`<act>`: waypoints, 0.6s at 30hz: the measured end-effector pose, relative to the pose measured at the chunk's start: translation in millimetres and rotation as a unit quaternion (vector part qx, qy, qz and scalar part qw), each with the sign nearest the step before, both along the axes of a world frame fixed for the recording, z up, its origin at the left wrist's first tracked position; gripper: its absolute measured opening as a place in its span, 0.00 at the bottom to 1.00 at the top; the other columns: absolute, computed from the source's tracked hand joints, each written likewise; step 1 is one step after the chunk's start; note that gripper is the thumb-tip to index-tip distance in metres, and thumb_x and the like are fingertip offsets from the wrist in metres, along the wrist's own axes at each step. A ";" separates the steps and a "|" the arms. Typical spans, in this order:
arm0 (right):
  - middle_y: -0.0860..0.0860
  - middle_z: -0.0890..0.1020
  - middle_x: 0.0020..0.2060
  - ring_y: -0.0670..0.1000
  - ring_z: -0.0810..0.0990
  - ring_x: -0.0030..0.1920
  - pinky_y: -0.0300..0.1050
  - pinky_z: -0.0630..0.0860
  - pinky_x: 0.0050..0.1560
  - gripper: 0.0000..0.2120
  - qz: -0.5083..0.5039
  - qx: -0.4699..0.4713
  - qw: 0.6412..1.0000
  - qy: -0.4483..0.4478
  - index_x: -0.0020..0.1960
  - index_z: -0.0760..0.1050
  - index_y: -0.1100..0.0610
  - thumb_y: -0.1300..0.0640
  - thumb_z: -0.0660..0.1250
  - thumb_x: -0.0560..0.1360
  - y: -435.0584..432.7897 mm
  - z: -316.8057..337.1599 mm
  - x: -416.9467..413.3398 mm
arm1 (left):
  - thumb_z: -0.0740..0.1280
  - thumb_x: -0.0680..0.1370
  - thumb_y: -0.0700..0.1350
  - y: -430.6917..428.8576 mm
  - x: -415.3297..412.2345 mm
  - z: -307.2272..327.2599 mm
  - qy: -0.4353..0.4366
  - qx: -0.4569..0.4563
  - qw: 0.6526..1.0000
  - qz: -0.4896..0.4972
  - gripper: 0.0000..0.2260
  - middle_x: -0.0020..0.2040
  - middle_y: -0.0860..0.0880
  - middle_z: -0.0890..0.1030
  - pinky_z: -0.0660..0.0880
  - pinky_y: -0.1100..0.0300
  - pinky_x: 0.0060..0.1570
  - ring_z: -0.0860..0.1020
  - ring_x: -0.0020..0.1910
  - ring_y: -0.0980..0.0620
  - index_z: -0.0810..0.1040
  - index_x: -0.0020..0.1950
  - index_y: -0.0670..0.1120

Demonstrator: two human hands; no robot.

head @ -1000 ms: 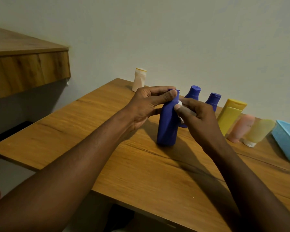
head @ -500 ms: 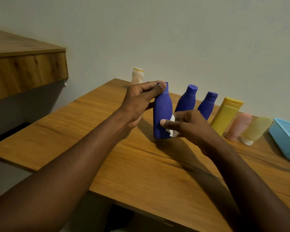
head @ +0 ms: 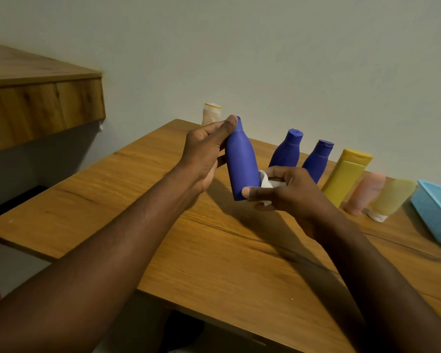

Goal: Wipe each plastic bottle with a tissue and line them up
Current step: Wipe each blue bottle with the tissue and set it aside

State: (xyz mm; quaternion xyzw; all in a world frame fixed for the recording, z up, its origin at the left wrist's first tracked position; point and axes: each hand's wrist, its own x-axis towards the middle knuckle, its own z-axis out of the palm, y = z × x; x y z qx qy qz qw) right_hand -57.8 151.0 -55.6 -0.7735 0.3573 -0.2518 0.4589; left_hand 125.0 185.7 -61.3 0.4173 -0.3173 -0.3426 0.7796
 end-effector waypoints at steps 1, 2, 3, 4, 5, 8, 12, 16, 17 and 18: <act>0.53 0.83 0.48 0.53 0.86 0.45 0.47 0.84 0.47 0.18 -0.002 0.019 1.000 -0.016 0.54 0.81 0.56 0.56 0.80 0.66 0.7 -0.9 0.7 | 0.73 0.80 0.50 0.2 0.1 0.3 -0.001 0.004 1.000 0.000 0.09 0.55 0.45 0.86 0.84 0.51 0.49 0.83 0.52 0.48 0.85 0.55 0.45; 0.54 0.84 0.48 0.54 0.86 0.45 0.46 0.84 0.47 0.17 -0.005 0.037 0.999 -0.032 0.54 0.81 0.57 0.57 0.79 0.66 1.4 -1.0 0.9 | 0.73 0.80 0.50 0.5 0.5 0.6 -0.001 0.010 1.000 -0.002 0.10 0.55 0.45 0.86 0.84 0.51 0.50 0.84 0.53 0.48 0.84 0.56 0.46; 0.54 0.84 0.48 0.55 0.86 0.45 0.46 0.83 0.46 0.16 -0.008 0.053 0.997 -0.047 0.53 0.82 0.58 0.58 0.79 0.67 1.7 -0.9 0.5 | 0.73 0.80 0.50 1.1 0.9 0.9 -0.002 0.016 1.000 -0.009 0.10 0.56 0.45 0.86 0.84 0.50 0.51 0.84 0.53 0.48 0.84 0.57 0.46; 0.54 0.84 0.48 0.55 0.86 0.45 0.44 0.83 0.45 0.15 -0.011 0.067 0.996 -0.062 0.53 0.82 0.59 0.59 0.79 0.67 1.8 -0.5 -0.1 | 0.73 0.79 0.50 1.6 1.1 0.8 -0.005 0.022 1.000 -0.022 0.12 0.57 0.44 0.86 0.84 0.50 0.51 0.84 0.53 0.48 0.84 0.58 0.45; 0.55 0.84 0.48 0.54 0.86 0.45 0.43 0.82 0.44 0.15 -0.014 0.078 0.994 -0.079 0.53 0.82 0.60 0.60 0.78 0.67 1.7 0.0 -0.9 | 0.74 0.79 0.49 2.2 0.6 0.2 -0.012 0.027 0.999 -0.041 0.13 0.57 0.44 0.86 0.84 0.50 0.52 0.85 0.54 0.48 0.83 0.60 0.44; 0.56 0.85 0.49 0.54 0.86 0.46 0.43 0.82 0.45 0.15 -0.020 0.094 0.989 -0.110 0.53 0.82 0.63 0.60 0.77 0.68 1.8 0.3 -1.4 | 0.75 0.78 0.48 3.1 -3.8 -3.6 -0.069 0.049 0.993 -0.077 0.17 0.56 0.44 0.87 0.84 0.51 0.51 0.86 0.53 0.48 0.82 0.62 0.40; 0.56 0.85 0.48 0.54 0.86 0.49 0.43 0.81 0.46 0.11 -0.023 0.129 0.984 -0.119 0.54 0.81 0.63 0.58 0.73 0.74 1.3 -2.1 0.6 | 0.76 0.78 0.48 3.2 -6.6 -3.5 -0.122 0.035 0.992 -0.013 0.15 0.54 0.45 0.87 0.85 0.52 0.49 0.86 0.50 0.50 0.84 0.60 0.41; 0.61 0.85 0.51 0.58 0.86 0.51 0.53 0.82 0.55 0.08 -0.045 0.215 0.957 -0.188 0.56 0.79 0.64 0.62 0.64 0.80 3.1 -1.6 2.7 | 0.76 0.78 0.47 1.0 -2.4 -2.3 -0.130 0.001 0.990 0.046 0.13 0.53 0.44 0.86 0.85 0.51 0.49 0.86 0.49 0.49 0.84 0.59 0.41; 0.62 0.85 0.51 0.58 0.86 0.51 0.54 0.81 0.55 0.08 -0.049 0.238 0.949 -0.199 0.57 0.78 0.65 0.63 0.63 0.81 4.4 -1.2 3.3 | 0.76 0.78 0.47 -0.1 -1.7 -2.8 -0.138 -0.006 0.989 0.059 0.13 0.52 0.44 0.86 0.85 0.50 0.49 0.86 0.49 0.47 0.84 0.58 0.41; 0.63 0.85 0.51 0.58 0.86 0.51 0.53 0.81 0.55 0.09 -0.047 0.259 0.943 -0.204 0.58 0.76 0.65 0.64 0.62 0.81 5.8 -1.2 4.0 | 0.76 0.78 0.46 -1.1 -1.2 -3.3 -0.146 -0.013 0.987 0.070 0.12 0.50 0.45 0.86 0.85 0.49 0.50 0.86 0.50 0.46 0.84 0.57 0.42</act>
